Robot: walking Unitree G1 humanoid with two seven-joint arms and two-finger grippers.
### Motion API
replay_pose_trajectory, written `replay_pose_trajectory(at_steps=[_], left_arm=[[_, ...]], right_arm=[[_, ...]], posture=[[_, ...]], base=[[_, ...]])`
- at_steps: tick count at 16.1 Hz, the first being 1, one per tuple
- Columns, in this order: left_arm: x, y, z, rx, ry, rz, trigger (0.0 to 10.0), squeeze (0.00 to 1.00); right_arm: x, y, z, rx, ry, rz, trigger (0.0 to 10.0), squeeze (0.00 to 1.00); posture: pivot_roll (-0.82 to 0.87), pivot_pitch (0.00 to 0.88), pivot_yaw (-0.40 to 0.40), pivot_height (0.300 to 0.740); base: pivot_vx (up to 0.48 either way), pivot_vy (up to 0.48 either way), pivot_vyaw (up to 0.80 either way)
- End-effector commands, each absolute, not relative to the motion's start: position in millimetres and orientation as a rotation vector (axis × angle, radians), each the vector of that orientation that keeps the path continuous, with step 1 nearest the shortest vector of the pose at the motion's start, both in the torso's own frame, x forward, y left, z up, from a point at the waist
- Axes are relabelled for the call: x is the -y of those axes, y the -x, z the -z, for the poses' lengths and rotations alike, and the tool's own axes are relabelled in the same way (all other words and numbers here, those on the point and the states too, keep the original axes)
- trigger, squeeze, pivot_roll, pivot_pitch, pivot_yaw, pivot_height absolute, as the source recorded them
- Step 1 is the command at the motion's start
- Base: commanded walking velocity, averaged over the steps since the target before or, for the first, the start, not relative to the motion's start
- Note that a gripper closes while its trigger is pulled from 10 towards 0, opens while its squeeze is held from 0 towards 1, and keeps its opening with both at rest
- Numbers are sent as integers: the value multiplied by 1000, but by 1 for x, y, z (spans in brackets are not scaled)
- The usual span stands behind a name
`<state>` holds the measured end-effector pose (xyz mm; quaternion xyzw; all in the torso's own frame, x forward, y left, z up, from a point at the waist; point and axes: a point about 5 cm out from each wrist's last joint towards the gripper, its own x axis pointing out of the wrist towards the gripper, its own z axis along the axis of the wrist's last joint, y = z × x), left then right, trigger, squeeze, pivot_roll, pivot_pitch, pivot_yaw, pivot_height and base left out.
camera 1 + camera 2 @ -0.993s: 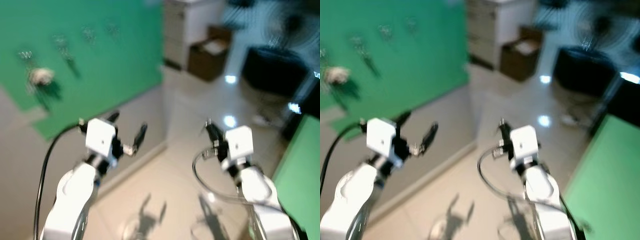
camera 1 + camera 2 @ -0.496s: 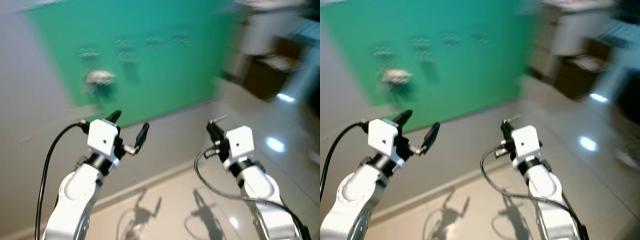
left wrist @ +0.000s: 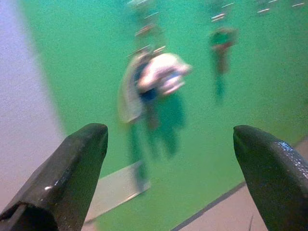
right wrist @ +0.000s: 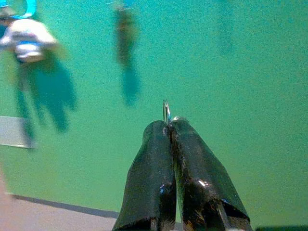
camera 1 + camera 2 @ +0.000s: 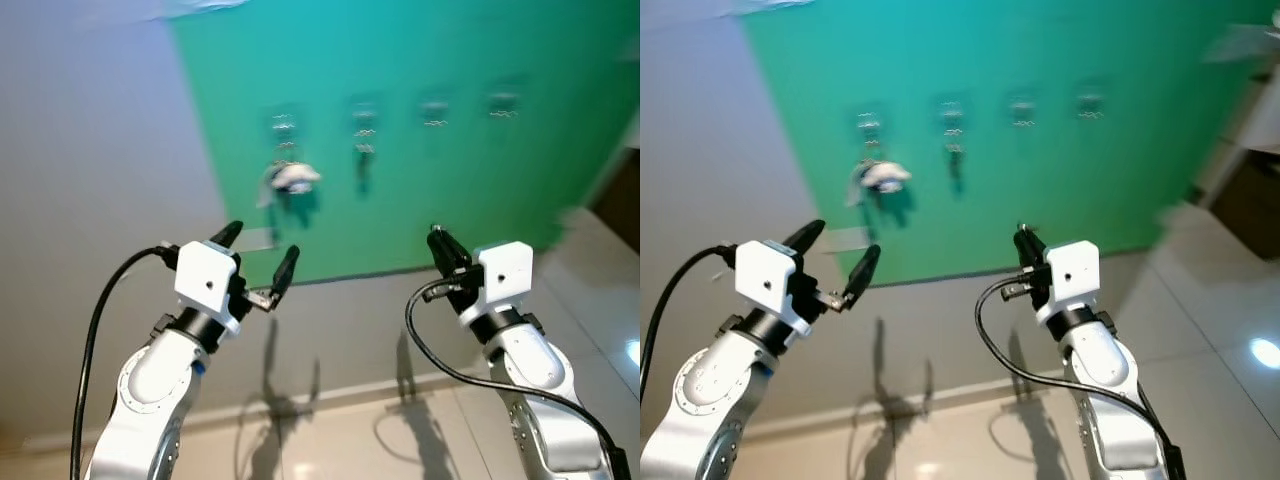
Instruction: Hang keys on a hook
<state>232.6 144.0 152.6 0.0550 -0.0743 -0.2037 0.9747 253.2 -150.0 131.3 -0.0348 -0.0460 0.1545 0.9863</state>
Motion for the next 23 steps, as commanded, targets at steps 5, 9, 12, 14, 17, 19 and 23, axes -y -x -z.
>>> replay_pose_trajectory(at_steps=[5, 9, 12, 14, 17, 19, 23], left_arm=[[-145, -234, -155, 164, -128, 378, 10000, 0], [-147, -236, -156, 166, -136, 371, 10000, 0], [-147, -237, -156, 167, -137, 371, 10000, 0], [-147, -238, -156, 167, -138, 371, 10000, 0], [-148, -239, -155, 163, -133, 369, 10000, 0], [-148, -240, -154, 157, -118, 376, 10000, 0], [-143, -238, -152, 150, -105, 415, 10000, 0]], right_arm=[[143, -252, -138, 128, 77, -373, 10000, 0], [142, -253, -139, 133, 71, -380, 10000, 0], [140, -252, -140, 137, 71, -390, 10000, 0], [142, -252, -141, 139, 33, -378, 10000, 0], [143, -252, -143, 145, 29, -381, 10000, 0], [144, -253, -144, 153, 22, -380, 10000, 0], [147, -255, -149, 167, 15, -375, 10000, 0]], posture=[[17, 0, 21, 740], [16, 0, 23, 740], [16, 0, 23, 740], [10, 0, 31, 740], [9, 0, 30, 740], [10, 0, 30, 740], [4, 0, 32, 740]], base=[[0, -209, 480], [0, -480, 800], [0, -480, 427], [0, -480, 0], [0, -262, 0], [0, 0, 0], [0, 0, 0]])
